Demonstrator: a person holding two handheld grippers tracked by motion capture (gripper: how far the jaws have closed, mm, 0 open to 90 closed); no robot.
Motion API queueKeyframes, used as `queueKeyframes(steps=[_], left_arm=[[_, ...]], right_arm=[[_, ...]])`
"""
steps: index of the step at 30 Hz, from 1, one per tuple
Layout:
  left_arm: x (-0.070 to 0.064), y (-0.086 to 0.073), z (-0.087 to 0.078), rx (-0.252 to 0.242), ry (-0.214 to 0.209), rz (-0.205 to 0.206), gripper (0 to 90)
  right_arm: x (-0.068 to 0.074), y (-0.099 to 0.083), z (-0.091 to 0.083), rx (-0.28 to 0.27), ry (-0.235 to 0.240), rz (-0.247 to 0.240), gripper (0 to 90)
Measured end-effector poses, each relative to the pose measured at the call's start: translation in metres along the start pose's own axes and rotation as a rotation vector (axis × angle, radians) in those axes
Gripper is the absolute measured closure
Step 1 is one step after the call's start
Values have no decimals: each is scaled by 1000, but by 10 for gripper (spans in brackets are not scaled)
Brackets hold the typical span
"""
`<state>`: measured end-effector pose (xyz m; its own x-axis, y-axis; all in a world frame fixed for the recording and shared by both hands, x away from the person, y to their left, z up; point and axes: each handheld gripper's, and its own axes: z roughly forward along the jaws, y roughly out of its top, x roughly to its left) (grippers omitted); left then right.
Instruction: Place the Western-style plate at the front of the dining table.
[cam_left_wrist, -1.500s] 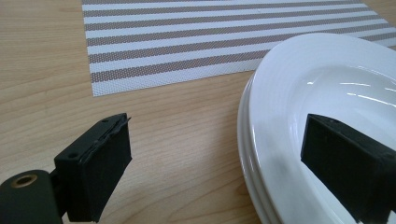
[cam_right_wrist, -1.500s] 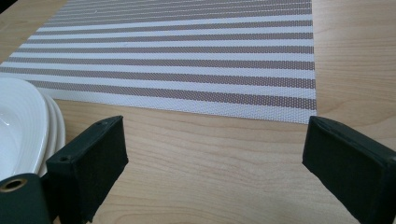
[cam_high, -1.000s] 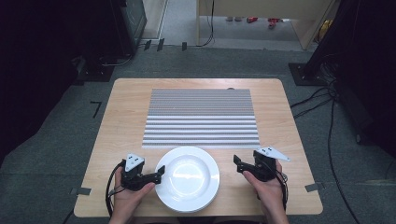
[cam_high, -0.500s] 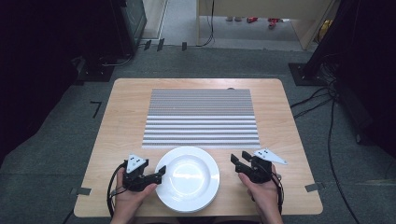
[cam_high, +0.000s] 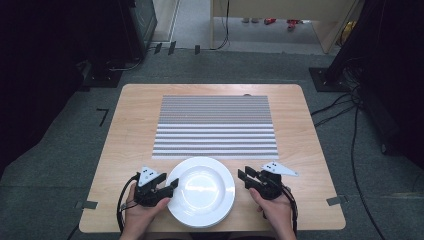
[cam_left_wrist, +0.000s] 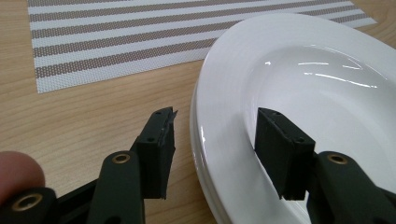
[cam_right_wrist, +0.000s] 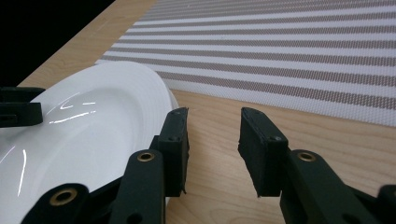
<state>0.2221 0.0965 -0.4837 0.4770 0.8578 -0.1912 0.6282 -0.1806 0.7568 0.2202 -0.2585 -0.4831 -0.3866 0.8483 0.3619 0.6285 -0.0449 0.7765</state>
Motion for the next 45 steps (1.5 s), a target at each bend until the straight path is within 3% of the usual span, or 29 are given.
queueKeyframes(steps=[5,8,11,17,20,22,31,33,35,39,45], left_arm=[[1,-1,1,5,-25,-1,569],[3,-1,0,2,-48,-10,581],[6,-1,0,-1,-66,-21,583],[3,-2,0,-5,-52,-8,581],[3,-2,1,-7,-50,-6,580],[3,-2,1,-7,-48,-1,579],[3,-3,0,-10,-51,5,580],[3,-2,0,-10,-52,-2,581],[3,-2,0,-12,-53,-5,583],[4,-3,0,-13,-56,-6,584],[4,-2,0,-12,-58,-5,584]], right_arm=[[0,-3,4,12,31,13,621],[-2,-5,5,3,85,75,639],[-1,-6,6,18,72,70,648],[5,-7,9,33,45,59,672],[4,-7,8,39,77,73,677],[2,-8,8,27,146,104,662],[4,-13,16,67,197,68,712],[3,-14,17,63,199,82,721],[1,-16,16,57,209,147,739],[-1,-16,17,60,218,203,741],[-2,-17,17,60,223,240,752]])
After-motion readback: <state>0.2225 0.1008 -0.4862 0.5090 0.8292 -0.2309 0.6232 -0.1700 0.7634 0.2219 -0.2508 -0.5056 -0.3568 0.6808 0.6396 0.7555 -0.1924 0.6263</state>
